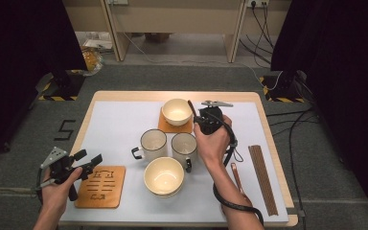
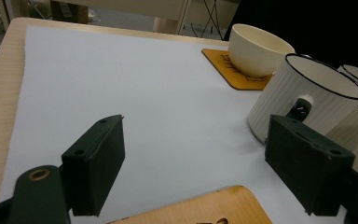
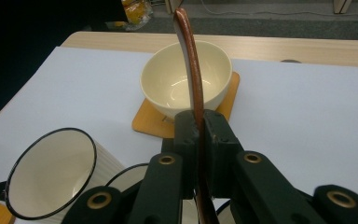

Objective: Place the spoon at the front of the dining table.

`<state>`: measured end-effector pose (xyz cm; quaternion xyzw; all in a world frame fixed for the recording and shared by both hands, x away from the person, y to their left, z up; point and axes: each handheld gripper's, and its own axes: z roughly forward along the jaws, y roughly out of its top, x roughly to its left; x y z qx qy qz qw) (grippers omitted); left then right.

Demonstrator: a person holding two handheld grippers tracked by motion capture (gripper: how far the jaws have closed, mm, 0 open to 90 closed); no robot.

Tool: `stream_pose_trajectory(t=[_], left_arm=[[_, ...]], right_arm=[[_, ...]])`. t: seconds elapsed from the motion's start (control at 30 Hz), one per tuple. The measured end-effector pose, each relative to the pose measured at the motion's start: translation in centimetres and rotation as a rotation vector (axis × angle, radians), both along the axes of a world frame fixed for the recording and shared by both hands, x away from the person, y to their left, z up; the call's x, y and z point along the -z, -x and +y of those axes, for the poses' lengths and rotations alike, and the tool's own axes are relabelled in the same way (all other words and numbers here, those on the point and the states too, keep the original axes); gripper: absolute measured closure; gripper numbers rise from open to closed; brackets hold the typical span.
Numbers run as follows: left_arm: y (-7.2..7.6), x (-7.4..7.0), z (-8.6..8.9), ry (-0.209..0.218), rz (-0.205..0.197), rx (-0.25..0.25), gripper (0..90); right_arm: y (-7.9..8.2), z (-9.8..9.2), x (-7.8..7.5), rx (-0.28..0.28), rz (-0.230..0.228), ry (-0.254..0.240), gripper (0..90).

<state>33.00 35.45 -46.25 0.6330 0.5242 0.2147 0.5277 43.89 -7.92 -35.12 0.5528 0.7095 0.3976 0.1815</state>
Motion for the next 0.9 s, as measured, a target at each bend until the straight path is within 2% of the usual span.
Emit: stream_pose_trajectory(t=[0.9], left_arm=[[-0.1, 0.1, 0.3, 0.012, 0.003, -0.009, 19.3]], right_arm=[[-3.0, 1.8, -0.8, -0.002, 0.0, -0.002, 84.5]])
